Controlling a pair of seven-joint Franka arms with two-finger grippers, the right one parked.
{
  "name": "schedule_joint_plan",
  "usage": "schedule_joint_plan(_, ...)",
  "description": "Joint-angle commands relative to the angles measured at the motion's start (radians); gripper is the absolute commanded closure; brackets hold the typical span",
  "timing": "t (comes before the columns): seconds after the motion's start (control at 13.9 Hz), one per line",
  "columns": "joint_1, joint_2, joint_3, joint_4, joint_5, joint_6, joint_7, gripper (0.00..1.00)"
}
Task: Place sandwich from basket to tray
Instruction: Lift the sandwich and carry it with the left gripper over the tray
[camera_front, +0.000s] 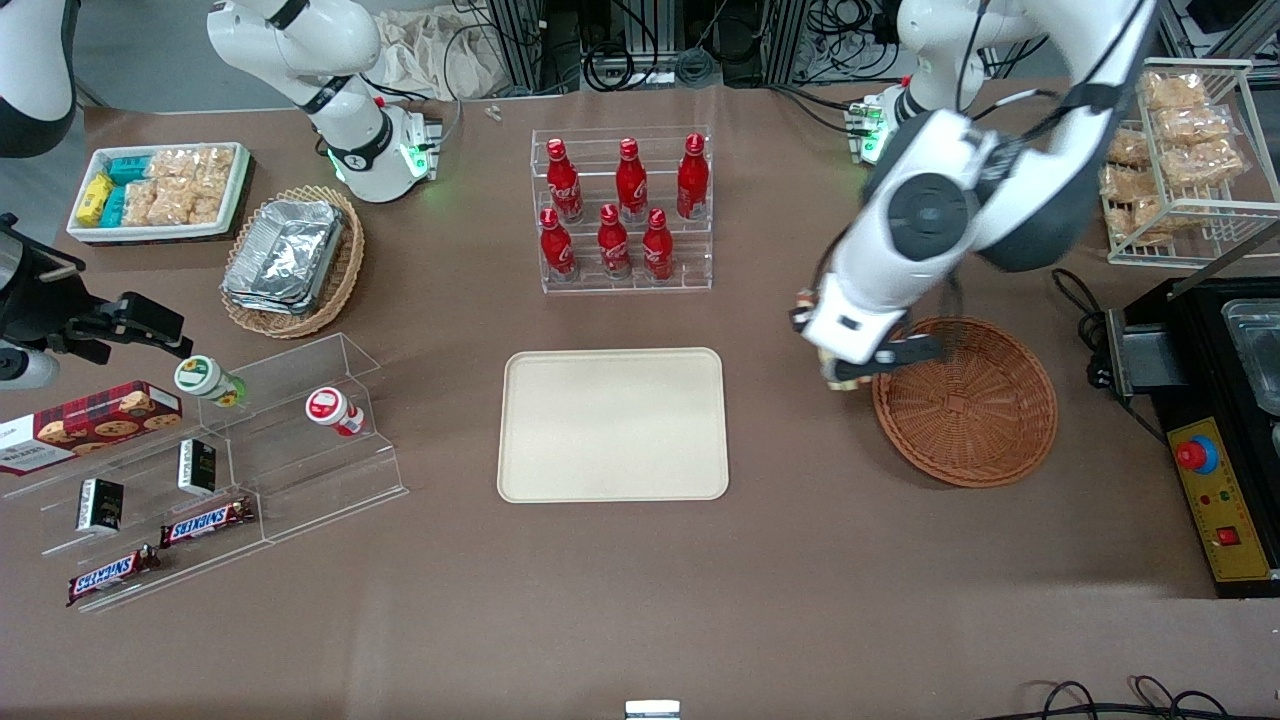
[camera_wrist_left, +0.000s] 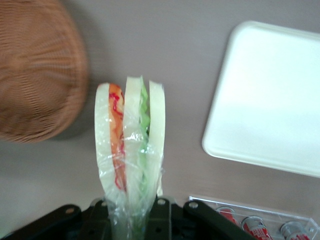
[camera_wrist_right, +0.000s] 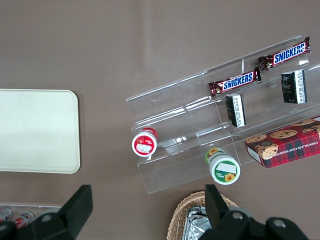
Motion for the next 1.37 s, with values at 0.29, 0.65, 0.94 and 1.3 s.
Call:
schedule_joint_plan(0.29, -0.183, 0.339, 0.01, 0.159, 0.17, 0.181, 0.016, 1.0)
schedule_joint_plan(0.65, -0.226, 0.525, 0.013, 0.248, 0.297, 0.257, -0.023, 1.0)
schedule_joint_plan(0.94, -0.23, 0.585, 0.047, 0.245, 0.316, 0.334, -0.021, 1.0)
schedule_joint_plan(1.3, -0.239, 0.591, 0.049, 0.247, 0.351, 0.345, -0.018, 0.0)
